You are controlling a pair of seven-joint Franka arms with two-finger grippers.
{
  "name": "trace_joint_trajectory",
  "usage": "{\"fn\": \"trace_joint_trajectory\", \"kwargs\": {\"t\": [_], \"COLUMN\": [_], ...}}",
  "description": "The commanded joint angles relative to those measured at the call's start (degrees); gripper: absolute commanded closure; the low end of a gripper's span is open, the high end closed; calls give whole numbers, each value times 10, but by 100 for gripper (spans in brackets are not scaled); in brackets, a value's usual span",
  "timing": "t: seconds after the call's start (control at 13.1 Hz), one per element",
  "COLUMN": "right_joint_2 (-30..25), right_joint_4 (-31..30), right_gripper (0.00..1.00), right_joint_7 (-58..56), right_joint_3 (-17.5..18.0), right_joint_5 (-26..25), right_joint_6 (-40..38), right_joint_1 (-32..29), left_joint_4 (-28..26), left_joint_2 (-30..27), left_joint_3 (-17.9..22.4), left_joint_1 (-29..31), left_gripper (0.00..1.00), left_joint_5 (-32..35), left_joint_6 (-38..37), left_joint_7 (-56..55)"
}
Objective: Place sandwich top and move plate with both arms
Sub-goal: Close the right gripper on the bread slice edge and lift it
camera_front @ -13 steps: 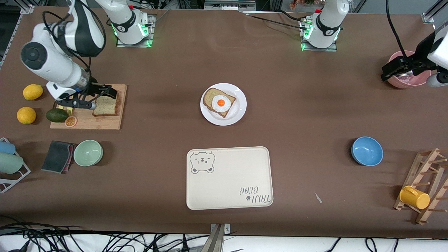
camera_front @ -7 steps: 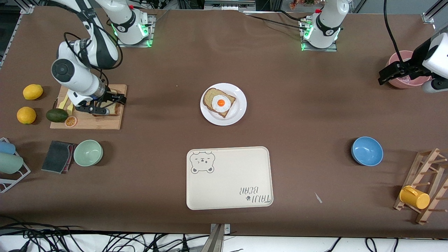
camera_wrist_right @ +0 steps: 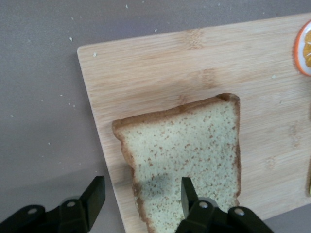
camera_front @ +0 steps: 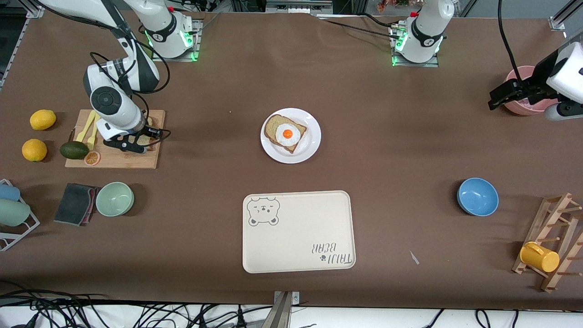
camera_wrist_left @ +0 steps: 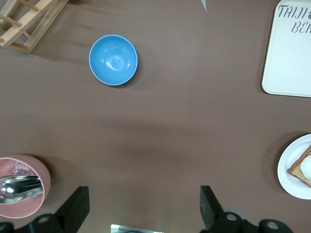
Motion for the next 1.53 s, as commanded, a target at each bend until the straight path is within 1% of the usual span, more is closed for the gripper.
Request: {"fn": "trace_joint_trajectory", "kwargs": {"t": [0.0,0.31,0.46,0.69,0.77,0.99,1.22,1.3,1.38,1.45], "right_joint_2": [6,22,26,25,25,26,25,26,30,32], "right_joint_4": [4,4,4,4,4,3,3,2,0,-2], "right_gripper": [31,31,31,38,39,47,57,61,73,74], "right_joint_7": [14,14,14,14,14,14,14,14,14,14], "right_joint_3": [1,0,0,-1,-1,-1,-9,-9,-9,-9], "right_joint_5": [-14,-19,-38,-39,-40,-41,-41,-41,-41,-42], "right_joint_6": [10,20,28,28,28,27,25,25,25,24], "right_joint_1": [-4,-4,-4,-4,-5,-5,-5,-5,-5,-5], "left_joint_4": [6,6,5,5,5,5,5,5,5,5], "left_joint_2": [2,4,4,4,4,6,6,6,6,6], "left_joint_3": [0,1,1,1,1,1,1,1,2,2], "left_joint_1": [3,4,4,4,4,4,9,10,10,10], "left_gripper": [0,0,0,0,0,0,0,0,0,0], "left_joint_5": [-12,-12,-12,-12,-12,-12,-12,-12,-12,-12], "left_joint_6": [-4,-6,-6,-13,-13,-14,-15,-17,-26,-28], "left_joint_7": [9,13,13,15,15,15,18,24,30,31]}}
